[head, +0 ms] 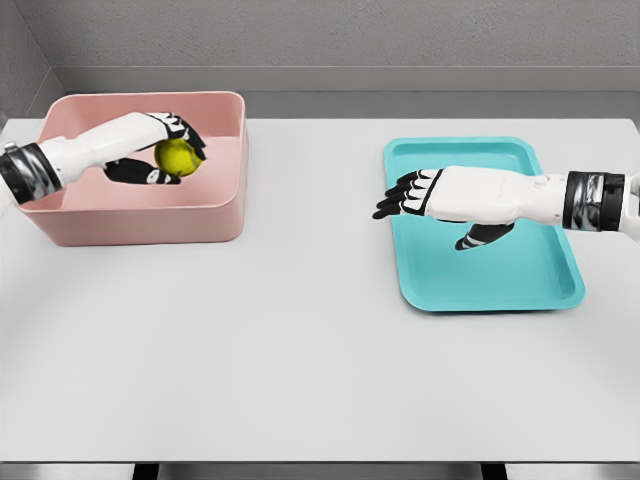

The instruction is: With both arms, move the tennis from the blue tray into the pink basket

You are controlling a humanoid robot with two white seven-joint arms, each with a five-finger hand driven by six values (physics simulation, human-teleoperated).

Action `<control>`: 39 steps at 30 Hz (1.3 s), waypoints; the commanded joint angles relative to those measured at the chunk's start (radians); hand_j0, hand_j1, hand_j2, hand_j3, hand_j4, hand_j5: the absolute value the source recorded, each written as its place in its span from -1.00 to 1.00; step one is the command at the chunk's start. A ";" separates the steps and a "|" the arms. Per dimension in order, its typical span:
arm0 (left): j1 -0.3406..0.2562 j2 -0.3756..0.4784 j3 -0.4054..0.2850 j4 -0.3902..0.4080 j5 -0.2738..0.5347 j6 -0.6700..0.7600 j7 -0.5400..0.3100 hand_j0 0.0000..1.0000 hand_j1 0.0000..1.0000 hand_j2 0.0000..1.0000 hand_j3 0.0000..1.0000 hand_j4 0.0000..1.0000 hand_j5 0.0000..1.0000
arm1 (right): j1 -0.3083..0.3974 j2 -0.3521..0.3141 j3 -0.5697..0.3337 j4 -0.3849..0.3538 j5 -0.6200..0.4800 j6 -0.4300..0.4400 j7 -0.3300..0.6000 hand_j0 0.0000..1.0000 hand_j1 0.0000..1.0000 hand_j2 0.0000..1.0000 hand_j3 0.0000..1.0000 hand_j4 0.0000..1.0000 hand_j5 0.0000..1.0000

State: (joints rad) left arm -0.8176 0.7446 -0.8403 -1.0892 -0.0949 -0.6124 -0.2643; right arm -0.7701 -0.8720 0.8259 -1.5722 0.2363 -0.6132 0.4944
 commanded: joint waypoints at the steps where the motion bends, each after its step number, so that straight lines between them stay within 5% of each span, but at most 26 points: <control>1: 0.000 -0.013 0.004 0.049 0.007 0.002 0.000 0.08 0.08 0.08 0.08 0.08 0.08 | 0.000 -0.001 -0.001 0.000 -0.006 0.002 0.000 1.00 1.00 1.00 1.00 1.00 1.00; 14: -0.037 -0.082 0.018 0.213 -0.006 0.002 -0.001 0.21 0.21 0.21 0.21 0.21 0.21 | 0.002 0.001 -0.001 0.000 -0.006 0.002 0.000 1.00 1.00 1.00 1.00 1.00 1.00; 15: -0.037 -0.082 0.020 0.213 -0.006 0.002 0.000 0.37 0.37 0.37 0.37 0.37 0.37 | 0.002 0.001 -0.001 0.001 -0.006 0.002 0.000 1.00 1.00 1.00 1.00 1.00 1.00; 16: -0.038 -0.082 0.020 0.213 -0.006 0.002 0.000 0.97 0.97 0.97 0.97 0.97 0.97 | 0.002 0.001 -0.002 0.000 -0.006 0.002 0.000 1.00 1.00 1.00 1.00 1.00 1.00; 17: -0.040 -0.080 0.020 0.213 -0.006 0.002 0.002 1.00 1.00 1.00 1.00 1.00 1.00 | 0.002 0.001 -0.002 0.000 -0.006 0.002 0.000 1.00 1.00 1.00 1.00 1.00 1.00; 28: -0.034 -0.065 0.053 0.184 0.011 0.002 0.003 1.00 1.00 1.00 1.00 1.00 1.00 | 0.003 0.002 -0.001 0.004 -0.006 0.002 0.000 1.00 1.00 1.00 1.00 1.00 1.00; 39: 0.017 0.048 0.070 -0.017 0.050 0.002 0.002 1.00 1.00 1.00 1.00 1.00 1.00 | 0.003 -0.001 -0.002 0.009 -0.006 0.002 0.000 1.00 1.00 1.00 1.00 1.00 1.00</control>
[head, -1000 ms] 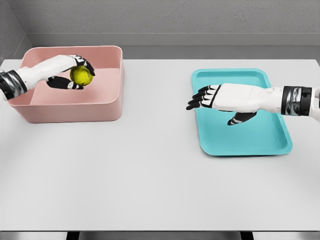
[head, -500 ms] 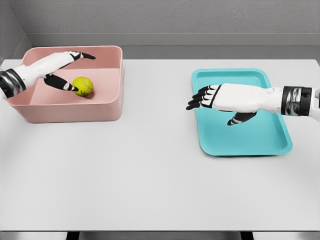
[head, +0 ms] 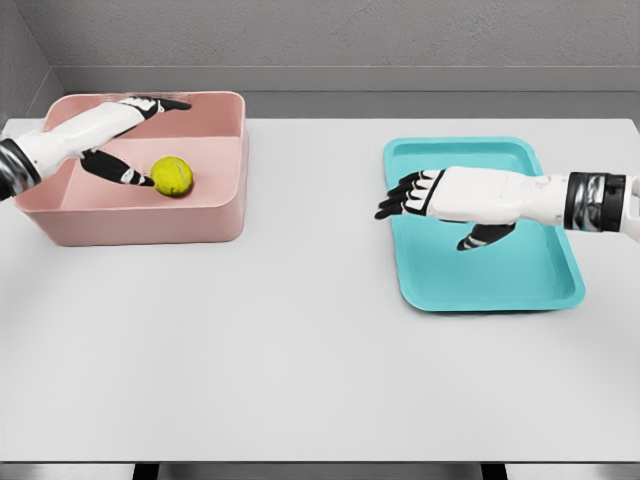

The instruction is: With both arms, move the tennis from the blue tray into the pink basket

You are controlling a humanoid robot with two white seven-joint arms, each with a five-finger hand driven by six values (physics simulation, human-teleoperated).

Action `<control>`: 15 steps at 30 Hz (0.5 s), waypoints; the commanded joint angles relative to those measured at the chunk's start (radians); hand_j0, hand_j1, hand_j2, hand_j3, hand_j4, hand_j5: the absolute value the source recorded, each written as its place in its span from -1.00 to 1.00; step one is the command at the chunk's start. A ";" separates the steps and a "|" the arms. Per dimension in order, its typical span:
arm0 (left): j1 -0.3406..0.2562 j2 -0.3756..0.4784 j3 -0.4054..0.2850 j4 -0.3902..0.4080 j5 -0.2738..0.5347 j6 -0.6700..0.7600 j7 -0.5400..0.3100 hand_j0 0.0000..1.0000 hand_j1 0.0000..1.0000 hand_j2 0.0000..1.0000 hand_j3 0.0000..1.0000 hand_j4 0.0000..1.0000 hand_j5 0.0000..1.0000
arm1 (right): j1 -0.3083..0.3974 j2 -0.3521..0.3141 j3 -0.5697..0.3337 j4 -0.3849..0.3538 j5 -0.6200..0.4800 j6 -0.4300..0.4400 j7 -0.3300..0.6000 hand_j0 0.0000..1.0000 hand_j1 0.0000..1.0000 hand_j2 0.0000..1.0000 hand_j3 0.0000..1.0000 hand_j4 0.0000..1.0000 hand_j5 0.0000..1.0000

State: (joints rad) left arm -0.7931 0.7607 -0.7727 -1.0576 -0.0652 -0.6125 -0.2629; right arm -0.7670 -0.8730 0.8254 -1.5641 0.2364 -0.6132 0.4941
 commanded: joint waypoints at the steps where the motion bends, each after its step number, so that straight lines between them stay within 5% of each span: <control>1: 0.005 0.052 0.003 -0.079 0.028 0.002 0.001 1.00 1.00 1.00 1.00 1.00 1.00 | 0.002 0.002 0.000 0.001 -0.006 0.002 -0.002 1.00 1.00 1.00 1.00 1.00 1.00; 7: 0.046 0.158 0.006 -0.206 0.056 0.002 0.004 1.00 1.00 1.00 1.00 1.00 1.00 | 0.000 -0.004 0.000 0.003 -0.006 0.002 -0.011 1.00 1.00 1.00 1.00 1.00 1.00; 10: 0.114 0.201 0.046 -0.248 0.061 0.002 0.002 1.00 1.00 1.00 1.00 1.00 1.00 | 0.000 -0.004 0.000 0.003 -0.006 0.002 -0.011 1.00 1.00 1.00 1.00 1.00 1.00; 15: 0.144 0.258 0.062 -0.275 0.076 0.002 0.004 1.00 1.00 1.00 1.00 1.00 1.00 | -0.005 -0.020 0.000 0.003 -0.034 0.002 -0.012 1.00 1.00 1.00 1.00 1.00 1.00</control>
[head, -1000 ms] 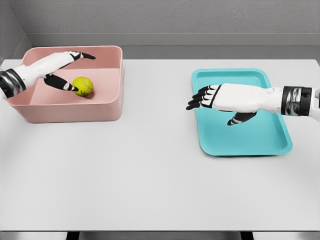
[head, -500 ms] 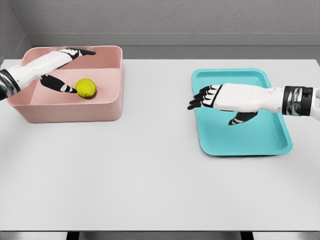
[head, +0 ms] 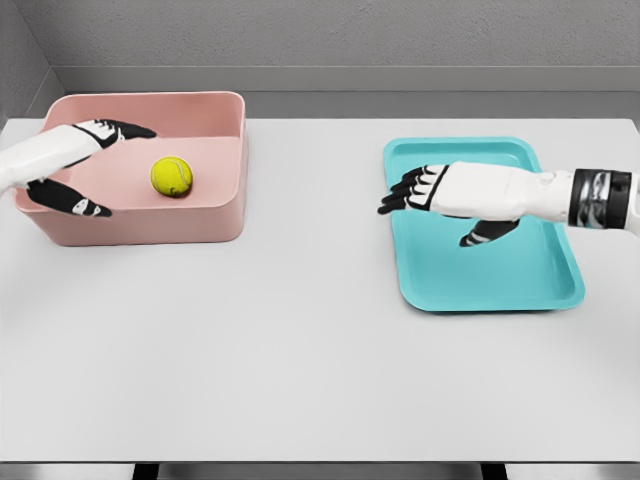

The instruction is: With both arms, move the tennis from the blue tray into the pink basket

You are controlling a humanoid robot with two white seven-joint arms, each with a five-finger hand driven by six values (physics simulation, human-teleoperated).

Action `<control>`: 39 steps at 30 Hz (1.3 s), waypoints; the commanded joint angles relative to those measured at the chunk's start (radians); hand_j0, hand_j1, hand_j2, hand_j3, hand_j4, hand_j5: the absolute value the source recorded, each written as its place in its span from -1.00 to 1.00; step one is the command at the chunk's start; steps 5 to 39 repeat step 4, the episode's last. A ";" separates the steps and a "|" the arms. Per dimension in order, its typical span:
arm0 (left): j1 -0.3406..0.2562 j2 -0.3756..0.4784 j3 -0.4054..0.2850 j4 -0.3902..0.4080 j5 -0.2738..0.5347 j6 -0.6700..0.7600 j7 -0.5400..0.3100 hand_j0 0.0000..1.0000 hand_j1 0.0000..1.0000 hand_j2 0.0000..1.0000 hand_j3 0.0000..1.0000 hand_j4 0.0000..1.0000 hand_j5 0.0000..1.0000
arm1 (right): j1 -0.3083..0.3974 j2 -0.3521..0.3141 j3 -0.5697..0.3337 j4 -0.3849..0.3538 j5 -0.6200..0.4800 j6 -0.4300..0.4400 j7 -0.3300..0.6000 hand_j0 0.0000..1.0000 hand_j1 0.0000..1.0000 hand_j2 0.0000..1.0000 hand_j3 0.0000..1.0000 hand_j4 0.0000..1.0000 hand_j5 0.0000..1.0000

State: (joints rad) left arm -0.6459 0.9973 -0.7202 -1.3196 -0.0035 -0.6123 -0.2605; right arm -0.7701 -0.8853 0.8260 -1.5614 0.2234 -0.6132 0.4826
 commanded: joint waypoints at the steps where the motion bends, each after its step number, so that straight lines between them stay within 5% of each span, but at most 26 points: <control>1: 0.000 0.020 0.012 -0.015 0.014 0.001 0.001 1.00 1.00 1.00 1.00 1.00 1.00 | 0.000 -0.007 -0.001 0.000 -0.021 0.002 -0.001 1.00 1.00 1.00 1.00 1.00 1.00; 39: 0.002 0.021 0.018 -0.018 0.016 0.001 0.001 1.00 1.00 1.00 1.00 1.00 1.00 | 0.003 -0.007 -0.001 0.000 -0.021 0.002 -0.002 1.00 1.00 1.00 1.00 1.00 1.00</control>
